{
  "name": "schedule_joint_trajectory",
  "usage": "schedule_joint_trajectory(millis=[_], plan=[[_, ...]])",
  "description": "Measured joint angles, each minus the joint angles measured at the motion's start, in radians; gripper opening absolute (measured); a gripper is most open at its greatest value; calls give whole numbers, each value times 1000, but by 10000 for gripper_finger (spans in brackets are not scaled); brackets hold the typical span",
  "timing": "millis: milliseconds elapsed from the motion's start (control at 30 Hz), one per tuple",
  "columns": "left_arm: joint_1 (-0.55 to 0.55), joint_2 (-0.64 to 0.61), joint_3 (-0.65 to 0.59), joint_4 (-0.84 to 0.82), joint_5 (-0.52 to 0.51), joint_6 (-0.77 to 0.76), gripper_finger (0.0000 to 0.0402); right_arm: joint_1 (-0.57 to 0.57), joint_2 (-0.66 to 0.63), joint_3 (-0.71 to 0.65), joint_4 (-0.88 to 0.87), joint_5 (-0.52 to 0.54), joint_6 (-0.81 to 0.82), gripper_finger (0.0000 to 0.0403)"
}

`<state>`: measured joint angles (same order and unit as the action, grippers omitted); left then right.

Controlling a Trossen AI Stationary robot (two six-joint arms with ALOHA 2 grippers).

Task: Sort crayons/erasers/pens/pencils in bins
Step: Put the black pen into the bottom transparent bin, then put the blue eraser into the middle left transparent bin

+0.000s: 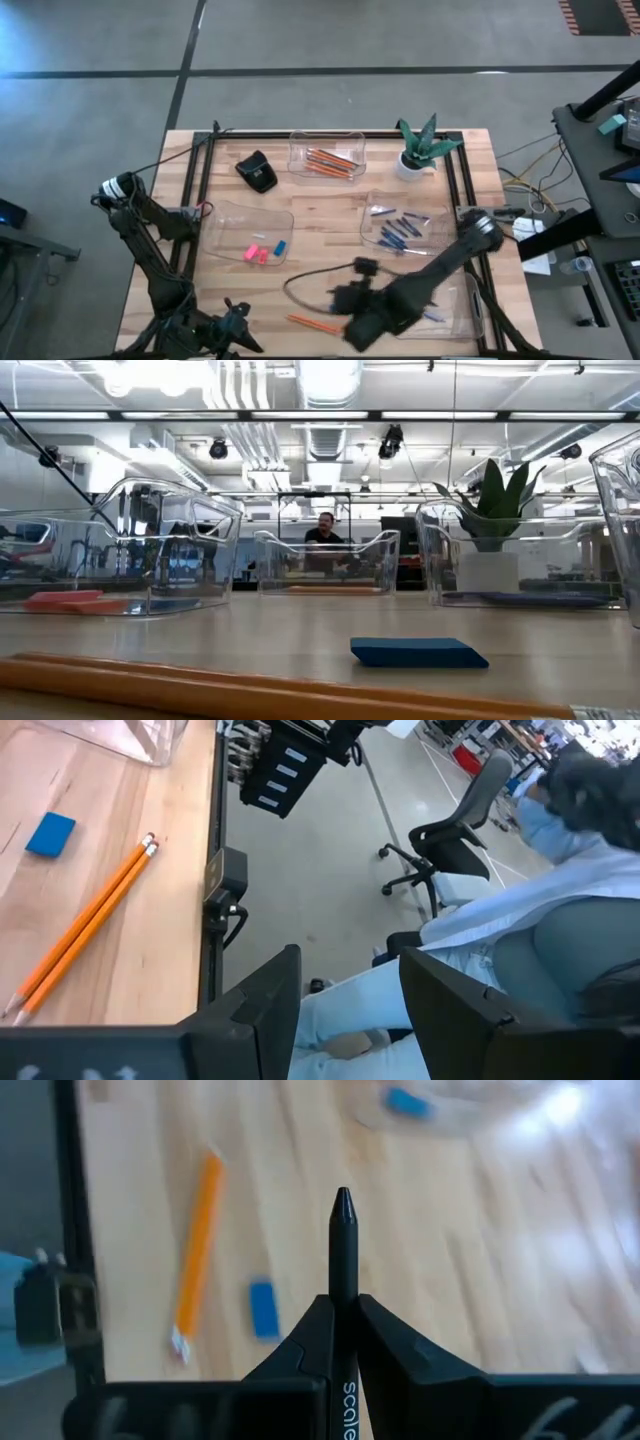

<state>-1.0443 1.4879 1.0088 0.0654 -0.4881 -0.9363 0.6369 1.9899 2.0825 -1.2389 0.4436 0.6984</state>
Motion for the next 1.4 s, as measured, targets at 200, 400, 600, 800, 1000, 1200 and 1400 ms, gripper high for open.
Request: schedule_joint_trajectory(millis=[200,400,600,800,1000,1200,1400], plan=[[1,0,-1,-2,0,14,155,123,-112,-91,-257,-4,330,21],[2,0,-1,-1,-18,60,155,282,-209,-265,-271,-30,640,22],[6,0,-1,0,-38,62,155,362,-253,-463,-264,-96,871,22],[8,0,-1,0,-45,62,155,366,-250,-632,-110,-190,831,22],[9,0,-1,1,-45,62,155,358,-249,-748,20,-190,769,23],[10,0,-1,1,-45,62,155,353,-249,-814,34,-196,794,48],[14,0,-1,-2,-45,62,155,351,-249,-832,48,-196,794,75]])
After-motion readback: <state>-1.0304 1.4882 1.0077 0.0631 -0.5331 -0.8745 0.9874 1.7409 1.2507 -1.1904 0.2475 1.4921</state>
